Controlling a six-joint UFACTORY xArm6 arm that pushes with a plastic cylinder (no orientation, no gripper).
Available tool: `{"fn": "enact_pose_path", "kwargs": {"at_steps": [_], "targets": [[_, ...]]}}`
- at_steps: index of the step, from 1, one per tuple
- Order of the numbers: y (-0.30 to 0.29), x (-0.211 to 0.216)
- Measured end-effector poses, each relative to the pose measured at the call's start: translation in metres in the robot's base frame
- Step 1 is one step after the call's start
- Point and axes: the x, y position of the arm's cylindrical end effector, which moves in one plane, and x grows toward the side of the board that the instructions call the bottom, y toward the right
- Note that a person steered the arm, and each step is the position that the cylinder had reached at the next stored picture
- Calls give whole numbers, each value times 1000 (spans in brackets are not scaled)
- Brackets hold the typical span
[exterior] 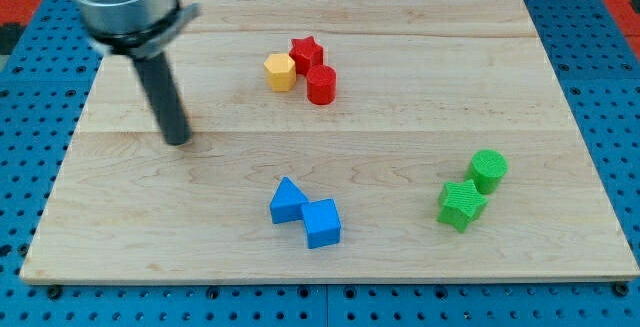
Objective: Slide the yellow heart into the yellow hexagon and red circle
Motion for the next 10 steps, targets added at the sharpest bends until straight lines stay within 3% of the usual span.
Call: {"fn": "enact_pose_path", "kwargs": {"at_steps": [1, 2, 3, 4, 5, 6, 7, 8, 10], "targets": [[-85, -18], [-47, -32], [47, -67], [88, -50], [34, -19], [67, 5], [91, -30], [105, -38], [118, -12]]}}
